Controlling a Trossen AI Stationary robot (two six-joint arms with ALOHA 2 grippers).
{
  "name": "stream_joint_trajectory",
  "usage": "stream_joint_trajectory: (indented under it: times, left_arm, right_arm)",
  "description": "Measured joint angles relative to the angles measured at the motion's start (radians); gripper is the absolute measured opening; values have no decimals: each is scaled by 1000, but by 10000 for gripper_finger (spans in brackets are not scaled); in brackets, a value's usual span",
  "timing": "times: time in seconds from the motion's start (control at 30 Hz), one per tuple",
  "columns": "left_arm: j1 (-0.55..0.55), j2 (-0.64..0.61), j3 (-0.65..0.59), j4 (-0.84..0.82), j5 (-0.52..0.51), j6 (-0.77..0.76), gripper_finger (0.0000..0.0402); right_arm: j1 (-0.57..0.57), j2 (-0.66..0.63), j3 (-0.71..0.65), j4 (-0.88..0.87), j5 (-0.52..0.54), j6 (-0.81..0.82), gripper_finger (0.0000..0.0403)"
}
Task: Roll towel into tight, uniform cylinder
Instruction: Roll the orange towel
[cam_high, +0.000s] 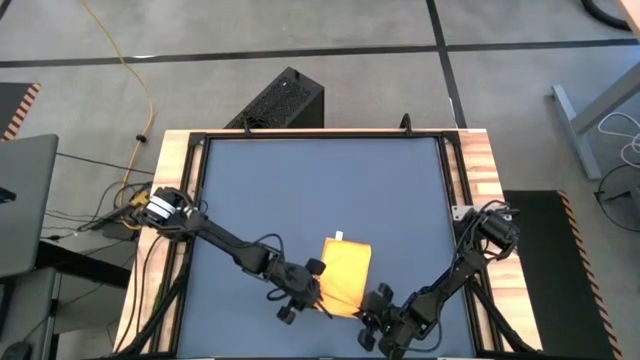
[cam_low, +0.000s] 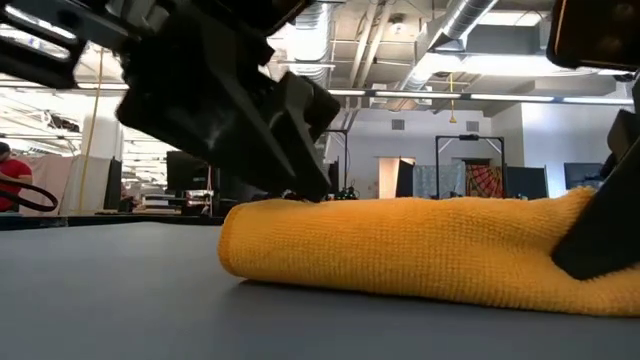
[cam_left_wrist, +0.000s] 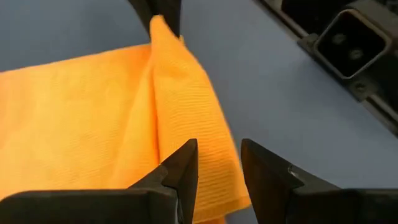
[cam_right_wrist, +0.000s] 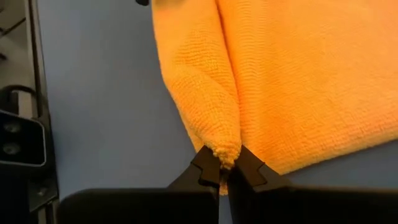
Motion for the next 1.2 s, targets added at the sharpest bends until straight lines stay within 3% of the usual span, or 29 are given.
stream_joint_trajectory:
  times: [0.23, 0.5, 0.83, 1.2]
  left_arm:
    - [-3, 0, -1, -56, -109, 0, 110]
    - [8, 35, 0, -5, -126, -12, 110]
    - [30, 110, 12, -8, -24, -166, 110]
    - [76, 108, 14, -65, 314, -321, 110]
  right_arm:
    - [0, 0, 0, -12, -7, 82, 27]
    - [-3, 0, 0, -14, -16, 203, 28]
    - [-7, -4, 1, -40, -46, 385, 29]
    - [-8, -5, 1, -25, -110, 534, 29]
